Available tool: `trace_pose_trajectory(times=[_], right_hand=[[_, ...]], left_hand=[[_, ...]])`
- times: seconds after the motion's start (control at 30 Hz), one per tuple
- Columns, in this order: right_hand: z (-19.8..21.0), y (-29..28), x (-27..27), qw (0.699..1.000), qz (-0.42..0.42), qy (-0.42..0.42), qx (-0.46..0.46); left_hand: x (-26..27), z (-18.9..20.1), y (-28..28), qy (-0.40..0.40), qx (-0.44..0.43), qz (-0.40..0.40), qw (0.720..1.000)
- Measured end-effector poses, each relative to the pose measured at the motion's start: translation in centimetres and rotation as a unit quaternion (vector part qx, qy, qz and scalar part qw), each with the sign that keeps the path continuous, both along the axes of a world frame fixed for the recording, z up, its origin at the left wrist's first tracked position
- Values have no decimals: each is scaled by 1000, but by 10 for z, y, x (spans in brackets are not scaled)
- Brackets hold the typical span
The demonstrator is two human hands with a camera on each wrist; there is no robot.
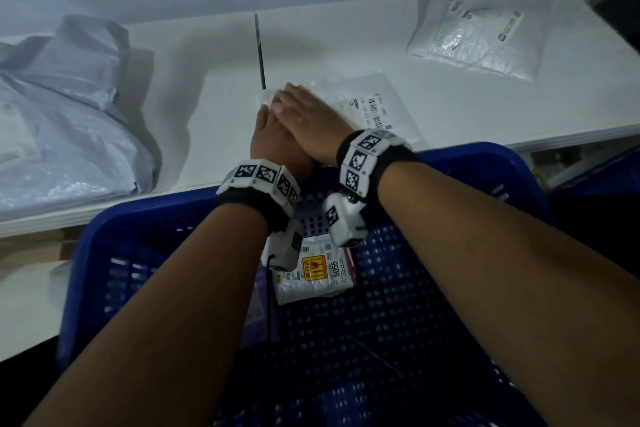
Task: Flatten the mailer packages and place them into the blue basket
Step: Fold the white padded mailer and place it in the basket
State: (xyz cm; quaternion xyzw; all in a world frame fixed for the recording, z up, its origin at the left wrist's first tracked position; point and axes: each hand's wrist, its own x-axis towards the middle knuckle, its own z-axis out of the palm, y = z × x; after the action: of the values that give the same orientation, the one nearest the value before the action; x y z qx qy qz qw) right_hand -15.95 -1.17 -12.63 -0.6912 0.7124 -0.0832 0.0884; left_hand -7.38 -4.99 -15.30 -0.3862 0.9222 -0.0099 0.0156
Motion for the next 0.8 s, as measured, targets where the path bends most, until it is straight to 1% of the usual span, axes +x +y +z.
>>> trace_pose_trajectory(times=[0.03, 0.07, 0.1, 0.13, 0.17, 0.23, 0.3, 0.57, 0.7, 0.8], right_hand=[[3, 3, -7, 999, -23, -29, 6], [3, 6, -16, 997, -50, -50, 21], [2, 9, -25, 995, -74, -49, 36], [-1, 13, -33, 994, -94, -26, 48], [-4, 18, -42, 994, -97, 7, 56], [-6, 25, -53, 992, -98, 50, 56], [-5, 28, -59, 991, -108, 59, 61], [-1, 41, -88, 984, -164, 34, 66], [-4, 45, -99, 981, -182, 25, 54], [-6, 44, -96, 981, -185, 31, 49]], left_hand=[[5, 3, 2, 18, 20, -32, 999], [9, 9, 4, 38, 31, -37, 998], [9, 11, 4, 65, 39, -26, 997], [5, 8, 1, 92, 47, -11, 995], [3, 7, 0, 107, 56, 4, 993], [2, 5, 1, 107, 63, 12, 992], [4, 5, -2, 102, 61, 5, 993], [5, 8, -1, 107, 70, 0, 992], [3, 9, 1, 108, 69, 1, 992], [3, 11, 4, 109, 40, -2, 993]])
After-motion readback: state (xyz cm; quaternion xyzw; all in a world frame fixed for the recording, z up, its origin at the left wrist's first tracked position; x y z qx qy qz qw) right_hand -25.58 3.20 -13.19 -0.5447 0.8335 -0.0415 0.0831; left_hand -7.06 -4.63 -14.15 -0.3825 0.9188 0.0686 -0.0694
